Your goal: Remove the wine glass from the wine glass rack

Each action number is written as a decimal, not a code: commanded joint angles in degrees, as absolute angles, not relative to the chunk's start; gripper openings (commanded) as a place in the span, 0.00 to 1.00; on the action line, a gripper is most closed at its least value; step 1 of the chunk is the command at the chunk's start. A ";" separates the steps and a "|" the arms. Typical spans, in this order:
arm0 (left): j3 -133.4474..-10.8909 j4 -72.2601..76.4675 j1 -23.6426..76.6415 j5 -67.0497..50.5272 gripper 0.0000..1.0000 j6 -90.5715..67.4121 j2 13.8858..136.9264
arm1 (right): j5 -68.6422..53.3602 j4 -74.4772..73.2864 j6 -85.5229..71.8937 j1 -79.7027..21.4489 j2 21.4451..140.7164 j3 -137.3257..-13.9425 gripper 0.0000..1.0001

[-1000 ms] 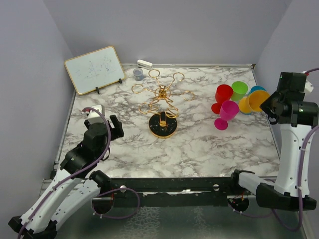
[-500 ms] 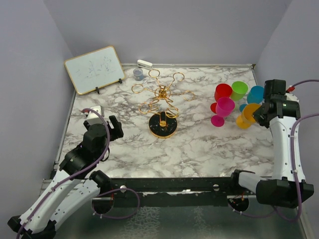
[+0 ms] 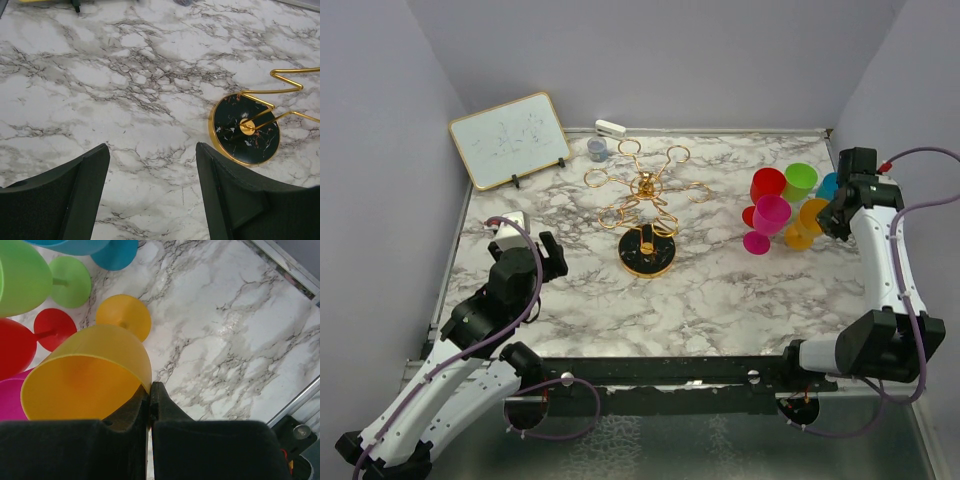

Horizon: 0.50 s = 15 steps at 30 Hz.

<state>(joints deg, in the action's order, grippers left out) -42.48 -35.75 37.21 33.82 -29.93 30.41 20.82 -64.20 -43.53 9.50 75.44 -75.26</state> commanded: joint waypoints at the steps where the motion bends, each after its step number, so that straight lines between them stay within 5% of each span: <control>1: -43.24 -37.18 37.44 36.20 0.72 -30.43 30.32 | 18.02 -58.29 -42.81 9.89 77.44 -75.51 0.01; 15: -43.31 -37.28 37.44 36.65 0.72 -30.60 31.16 | 15.78 -55.37 -42.54 9.93 81.27 -73.81 0.08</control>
<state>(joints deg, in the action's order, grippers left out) -42.48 -36.99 37.21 34.87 -30.26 30.94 16.62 -58.24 -42.96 9.50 81.23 -74.83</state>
